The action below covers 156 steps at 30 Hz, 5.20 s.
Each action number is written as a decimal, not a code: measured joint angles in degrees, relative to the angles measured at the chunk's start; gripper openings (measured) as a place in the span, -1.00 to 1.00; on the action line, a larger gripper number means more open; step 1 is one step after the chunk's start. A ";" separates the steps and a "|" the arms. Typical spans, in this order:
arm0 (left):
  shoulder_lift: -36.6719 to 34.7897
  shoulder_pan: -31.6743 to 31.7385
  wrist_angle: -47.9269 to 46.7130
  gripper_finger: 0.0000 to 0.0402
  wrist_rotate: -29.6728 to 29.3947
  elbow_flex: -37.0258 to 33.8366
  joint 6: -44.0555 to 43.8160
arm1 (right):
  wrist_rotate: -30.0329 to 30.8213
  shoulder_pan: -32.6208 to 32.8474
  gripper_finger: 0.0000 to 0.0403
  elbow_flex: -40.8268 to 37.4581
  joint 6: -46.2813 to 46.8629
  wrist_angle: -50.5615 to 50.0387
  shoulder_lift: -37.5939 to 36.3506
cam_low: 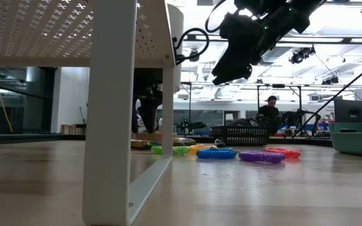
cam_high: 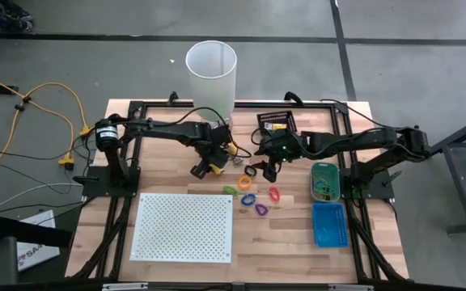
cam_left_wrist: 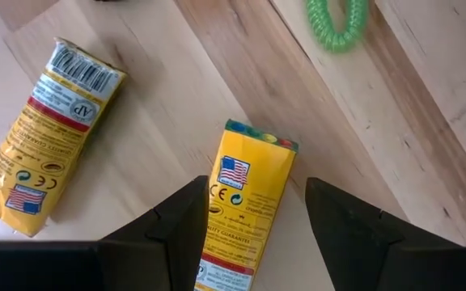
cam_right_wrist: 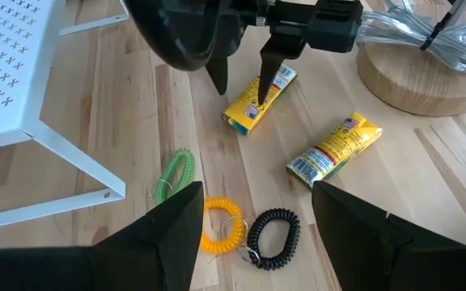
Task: Pick & Place Office Desk Supplies
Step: Put the left yellow crayon box into the black bin
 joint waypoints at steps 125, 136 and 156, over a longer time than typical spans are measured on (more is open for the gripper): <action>-8.63 2.56 2.84 -0.23 -6.41 -0.31 -1.23 | -0.01 0.00 0.09 0.00 0.00 0.92 -0.02; -9.53 1.35 6.93 -0.23 -8.20 -0.24 -3.40 | -0.01 0.00 0.09 0.00 0.00 1.05 -0.02; -9.55 -7.54 11.54 -0.23 -23.28 -0.22 -11.28 | -0.01 0.01 0.09 0.00 0.01 1.05 -0.02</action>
